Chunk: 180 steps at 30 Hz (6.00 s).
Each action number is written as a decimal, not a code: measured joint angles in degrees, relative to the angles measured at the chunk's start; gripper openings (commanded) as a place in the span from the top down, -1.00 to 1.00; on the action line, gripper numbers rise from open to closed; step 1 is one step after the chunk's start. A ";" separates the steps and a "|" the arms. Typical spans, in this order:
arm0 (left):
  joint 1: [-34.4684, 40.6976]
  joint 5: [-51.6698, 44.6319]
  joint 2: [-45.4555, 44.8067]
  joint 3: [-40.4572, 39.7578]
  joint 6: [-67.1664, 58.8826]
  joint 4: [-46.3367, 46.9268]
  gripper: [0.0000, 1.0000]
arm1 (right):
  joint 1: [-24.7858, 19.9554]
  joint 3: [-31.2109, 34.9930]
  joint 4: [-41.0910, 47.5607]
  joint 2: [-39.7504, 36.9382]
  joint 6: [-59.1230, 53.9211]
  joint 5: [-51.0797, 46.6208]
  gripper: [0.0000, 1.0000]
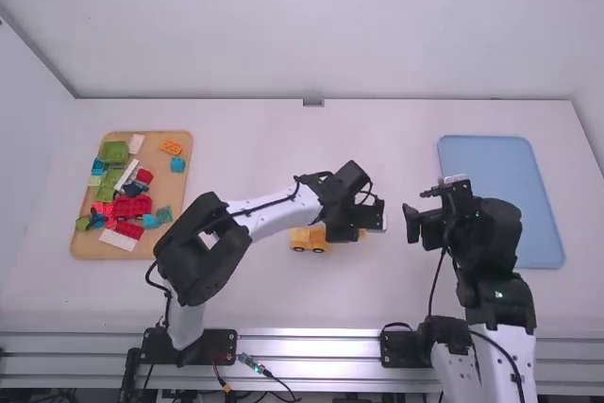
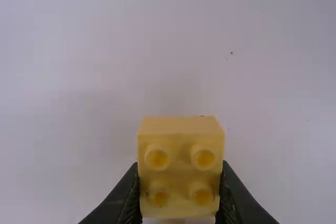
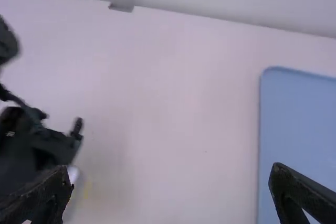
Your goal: Assemble lego blocks to make yellow taxi
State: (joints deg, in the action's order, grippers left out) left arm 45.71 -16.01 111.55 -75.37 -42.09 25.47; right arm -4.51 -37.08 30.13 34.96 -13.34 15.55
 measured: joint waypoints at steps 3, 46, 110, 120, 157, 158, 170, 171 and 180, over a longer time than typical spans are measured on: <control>1.88 0.20 0.81 0.00 0.02 -0.98 0.96 | -1.81 0.04 0.76 -3.39 -0.85 3.28 -0.98; 2.89 10.16 5.75 -2.29 3.67 3.08 -0.98 | -2.99 1.97 -4.79 6.08 -4.31 8.13 -0.98; -29.88 -21.07 -38.93 36.68 0.26 -18.88 -0.98 | 28.41 -17.99 2.80 70.14 -51.69 -7.43 -0.34; -29.86 -21.07 -38.93 36.68 0.26 -18.88 -0.98 | 30.23 -17.75 3.06 70.14 -50.10 -6.93 0.29; -29.86 -22.53 -38.93 36.68 4.70 -24.13 -0.98 | 30.97 -17.97 -1.46 70.14 9.75 -11.74 1.00; -29.86 -22.53 -38.93 36.68 4.92 -24.11 -0.98 | 30.97 -18.08 -0.39 70.14 12.85 -11.87 1.00; -29.86 -20.76 -38.93 36.68 7.17 -24.48 -0.98 | 29.75 -18.56 2.60 70.14 50.75 -12.22 1.00; -29.86 -20.50 -38.93 36.68 7.52 -24.70 -0.98 | 29.51 -18.58 2.99 70.12 52.85 -12.17 1.00; -29.86 -18.69 -38.93 36.68 9.35 -24.94 -0.98 | 24.98 -18.91 10.86 70.14 93.53 -11.63 1.00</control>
State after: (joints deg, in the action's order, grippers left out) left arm 15.86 -34.70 72.62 -38.70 -32.73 0.54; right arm 20.47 -55.99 40.99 105.10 80.18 3.92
